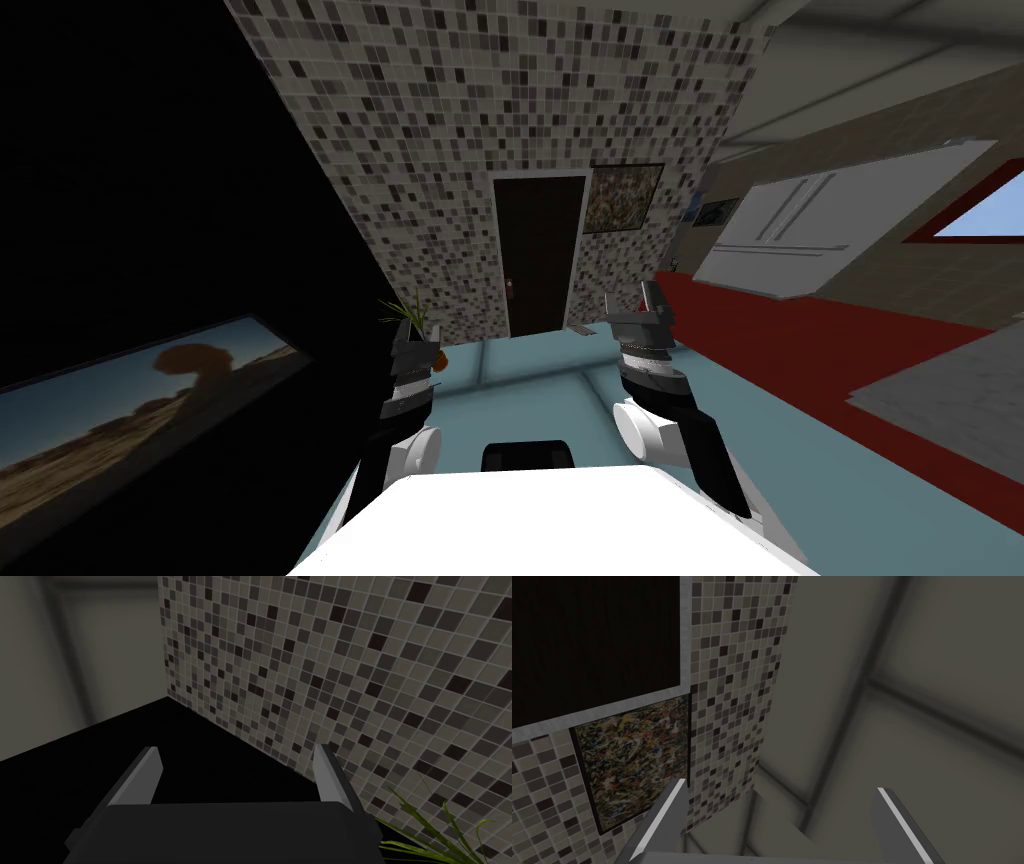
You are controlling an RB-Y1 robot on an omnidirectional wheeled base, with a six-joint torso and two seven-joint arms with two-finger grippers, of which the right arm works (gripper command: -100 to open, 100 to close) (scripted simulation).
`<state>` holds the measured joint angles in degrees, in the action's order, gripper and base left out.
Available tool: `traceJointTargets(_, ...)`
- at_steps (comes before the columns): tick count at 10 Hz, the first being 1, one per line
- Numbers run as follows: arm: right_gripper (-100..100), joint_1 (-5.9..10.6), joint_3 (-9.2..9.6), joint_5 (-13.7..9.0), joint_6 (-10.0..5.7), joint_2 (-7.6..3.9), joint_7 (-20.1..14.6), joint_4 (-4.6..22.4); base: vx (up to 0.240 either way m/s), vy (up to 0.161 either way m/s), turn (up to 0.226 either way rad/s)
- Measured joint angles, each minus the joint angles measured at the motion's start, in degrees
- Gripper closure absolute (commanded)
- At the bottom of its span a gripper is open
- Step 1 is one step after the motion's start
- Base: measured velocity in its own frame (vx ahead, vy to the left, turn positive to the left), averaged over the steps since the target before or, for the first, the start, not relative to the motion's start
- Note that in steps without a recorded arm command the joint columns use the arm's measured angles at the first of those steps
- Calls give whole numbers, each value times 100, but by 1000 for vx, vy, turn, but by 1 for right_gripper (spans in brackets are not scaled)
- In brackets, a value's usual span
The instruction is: Pull the door open
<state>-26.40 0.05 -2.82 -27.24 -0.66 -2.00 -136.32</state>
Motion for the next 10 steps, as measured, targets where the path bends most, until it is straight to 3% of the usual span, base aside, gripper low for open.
traceJointTargets(10,-100,5,-155,-1030,-117,-235,-571,700,132,9,152)
